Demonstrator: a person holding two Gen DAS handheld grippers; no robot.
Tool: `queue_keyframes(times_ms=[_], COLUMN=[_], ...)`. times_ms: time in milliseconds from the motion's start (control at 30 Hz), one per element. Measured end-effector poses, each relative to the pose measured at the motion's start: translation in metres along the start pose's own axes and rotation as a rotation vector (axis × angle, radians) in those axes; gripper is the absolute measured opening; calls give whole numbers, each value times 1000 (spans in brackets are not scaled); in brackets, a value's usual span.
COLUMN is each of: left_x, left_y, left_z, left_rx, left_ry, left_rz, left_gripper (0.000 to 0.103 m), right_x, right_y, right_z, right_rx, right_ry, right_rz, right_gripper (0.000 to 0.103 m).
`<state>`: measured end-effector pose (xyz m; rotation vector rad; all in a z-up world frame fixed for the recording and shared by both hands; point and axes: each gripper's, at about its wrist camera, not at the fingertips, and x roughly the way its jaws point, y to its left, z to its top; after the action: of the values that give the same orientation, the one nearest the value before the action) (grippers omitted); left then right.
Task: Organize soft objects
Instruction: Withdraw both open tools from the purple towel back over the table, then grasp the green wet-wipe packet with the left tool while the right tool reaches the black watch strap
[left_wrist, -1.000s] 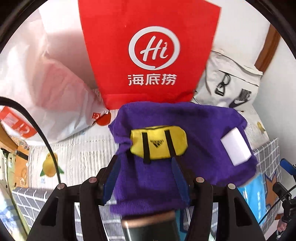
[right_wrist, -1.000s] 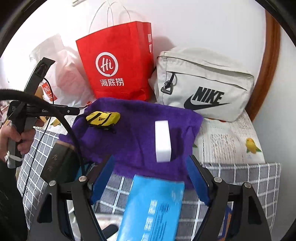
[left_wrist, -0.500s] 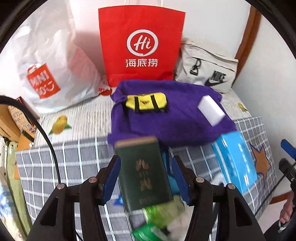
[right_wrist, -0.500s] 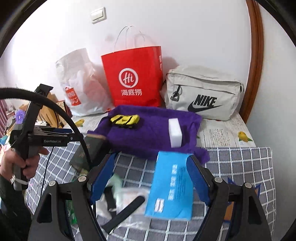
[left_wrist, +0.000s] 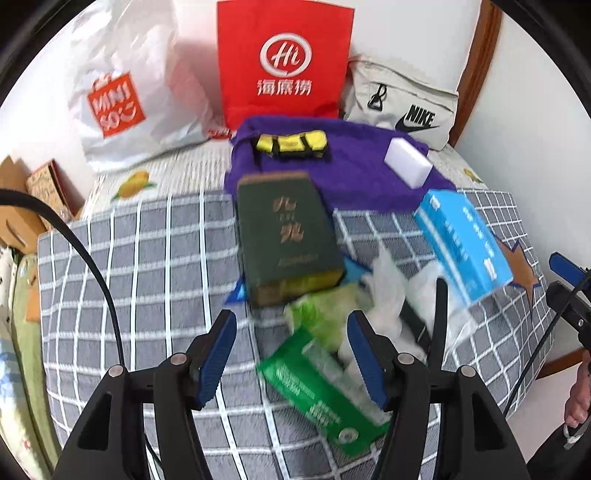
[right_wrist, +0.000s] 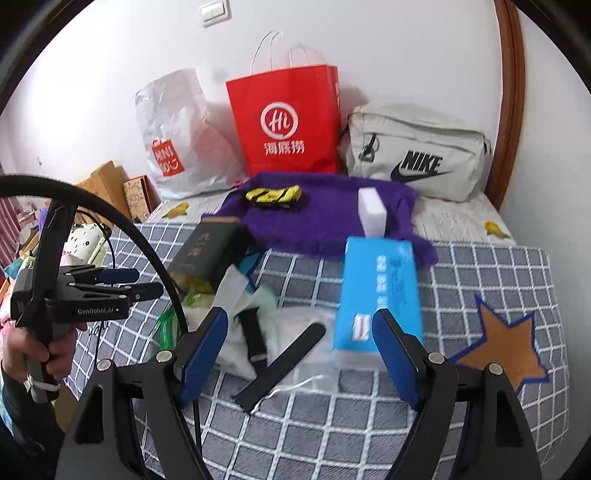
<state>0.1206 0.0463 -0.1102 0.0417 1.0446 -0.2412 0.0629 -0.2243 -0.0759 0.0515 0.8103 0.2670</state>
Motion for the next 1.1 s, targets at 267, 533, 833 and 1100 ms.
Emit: queue_keyframes(times_ms=[267, 533, 833, 1100], left_x=[18, 42, 51, 29], left_y=[0, -4, -12, 4], left_z=[-37, -55, -64, -64], left_rx=[-40, -129, -152, -133], left_ry=[66, 121, 103, 65], left_rz=[-63, -126, -131, -114], left_gripper=[67, 77, 77, 55], right_x=[21, 34, 39, 36], right_y=[20, 18, 4, 2], right_z=[-17, -33, -43, -48], right_rx=[-14, -2, 47, 52], right_ry=[76, 133, 159, 156], right_rz=[52, 80, 96, 98], right_gripper=[80, 80, 80, 80])
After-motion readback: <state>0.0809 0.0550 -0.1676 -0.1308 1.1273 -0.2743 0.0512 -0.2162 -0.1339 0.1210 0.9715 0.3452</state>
